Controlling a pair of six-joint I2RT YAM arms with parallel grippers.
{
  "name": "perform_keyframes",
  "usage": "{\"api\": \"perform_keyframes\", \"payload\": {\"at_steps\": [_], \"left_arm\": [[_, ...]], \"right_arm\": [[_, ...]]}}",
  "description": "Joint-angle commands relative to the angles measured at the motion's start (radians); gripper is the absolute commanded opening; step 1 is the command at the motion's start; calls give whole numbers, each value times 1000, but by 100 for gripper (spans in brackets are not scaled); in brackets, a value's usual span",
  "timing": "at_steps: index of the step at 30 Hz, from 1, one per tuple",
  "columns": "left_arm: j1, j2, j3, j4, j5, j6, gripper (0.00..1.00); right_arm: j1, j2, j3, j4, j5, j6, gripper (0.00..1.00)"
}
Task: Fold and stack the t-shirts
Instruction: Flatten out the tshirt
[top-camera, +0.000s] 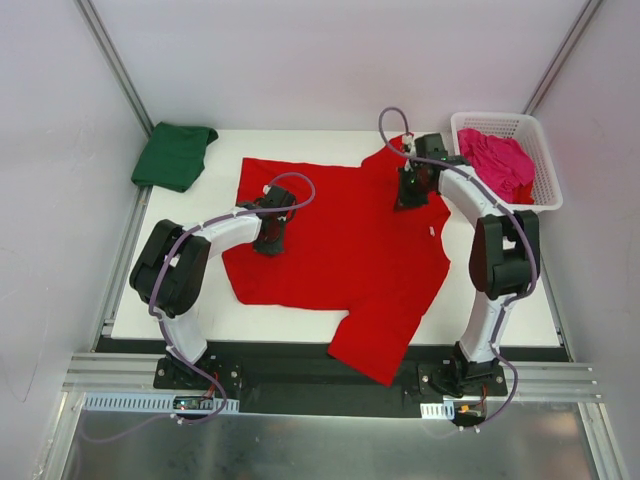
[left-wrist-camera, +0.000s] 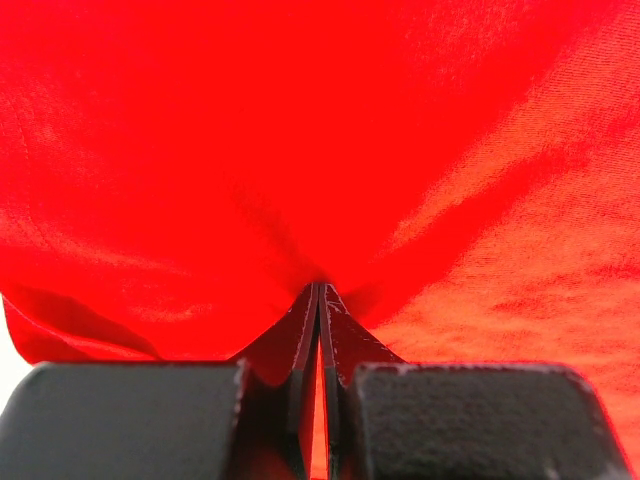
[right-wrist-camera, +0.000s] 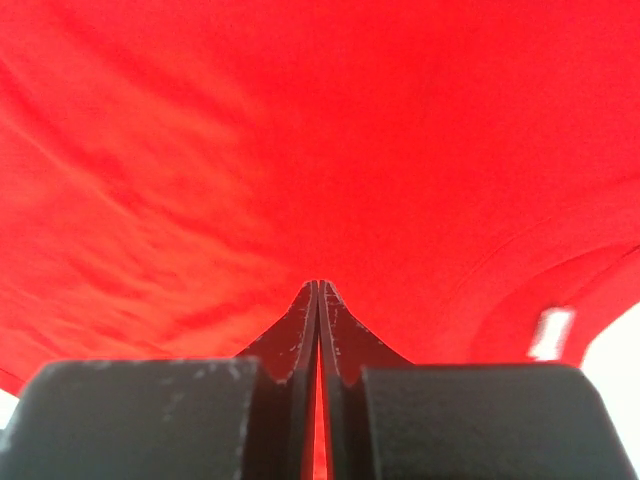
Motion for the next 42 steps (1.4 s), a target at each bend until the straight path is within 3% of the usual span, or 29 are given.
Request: {"api": "perform_keyframes", "payload": {"at_steps": [1, 10, 24, 30, 42], "left_arm": [[1, 17, 18, -66, 23, -11, 0], [3, 20, 19, -67, 16, -7, 0], [7, 38, 54, -86, 22, -2, 0], [22, 61, 74, -90, 0, 10, 0], [136, 196, 278, -99, -6, 56, 0]], "right_arm": [[33, 23, -73, -3, 46, 47, 2], [56, 130, -61, -7, 69, 72, 2], [78, 366, 311, -202, 163, 35, 2], [76, 415, 385, -236, 183, 29, 2], [55, 426, 410, -262, 164, 33, 2]]}}
